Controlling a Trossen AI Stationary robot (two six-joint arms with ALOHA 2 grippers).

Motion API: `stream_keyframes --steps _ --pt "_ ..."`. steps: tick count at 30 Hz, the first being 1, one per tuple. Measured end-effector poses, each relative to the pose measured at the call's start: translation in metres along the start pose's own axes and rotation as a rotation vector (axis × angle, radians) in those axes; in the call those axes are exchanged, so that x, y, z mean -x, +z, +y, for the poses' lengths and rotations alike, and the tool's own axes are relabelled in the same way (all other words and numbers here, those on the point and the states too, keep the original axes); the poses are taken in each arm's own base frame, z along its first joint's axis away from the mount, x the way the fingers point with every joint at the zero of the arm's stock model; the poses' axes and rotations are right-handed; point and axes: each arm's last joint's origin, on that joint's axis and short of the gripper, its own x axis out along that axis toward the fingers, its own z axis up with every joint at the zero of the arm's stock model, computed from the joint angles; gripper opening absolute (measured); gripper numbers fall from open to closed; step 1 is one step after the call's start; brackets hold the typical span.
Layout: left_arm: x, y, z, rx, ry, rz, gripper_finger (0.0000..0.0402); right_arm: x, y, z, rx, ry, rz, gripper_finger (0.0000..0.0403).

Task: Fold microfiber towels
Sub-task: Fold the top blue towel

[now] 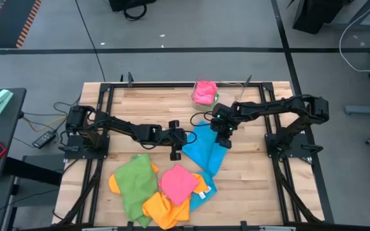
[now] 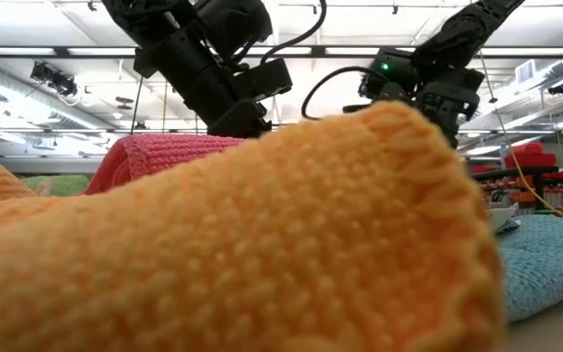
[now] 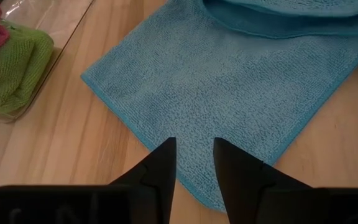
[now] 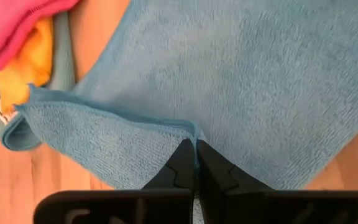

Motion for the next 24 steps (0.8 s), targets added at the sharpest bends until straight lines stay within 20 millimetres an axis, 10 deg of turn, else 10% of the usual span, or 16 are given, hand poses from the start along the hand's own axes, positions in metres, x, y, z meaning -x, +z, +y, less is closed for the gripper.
stream_keyframes --steps 24 --pt "-0.001 -0.001 -0.003 -0.005 -0.005 0.002 0.0115 0.010 0.007 -0.025 -0.157 -0.157 -0.122 0.0009"
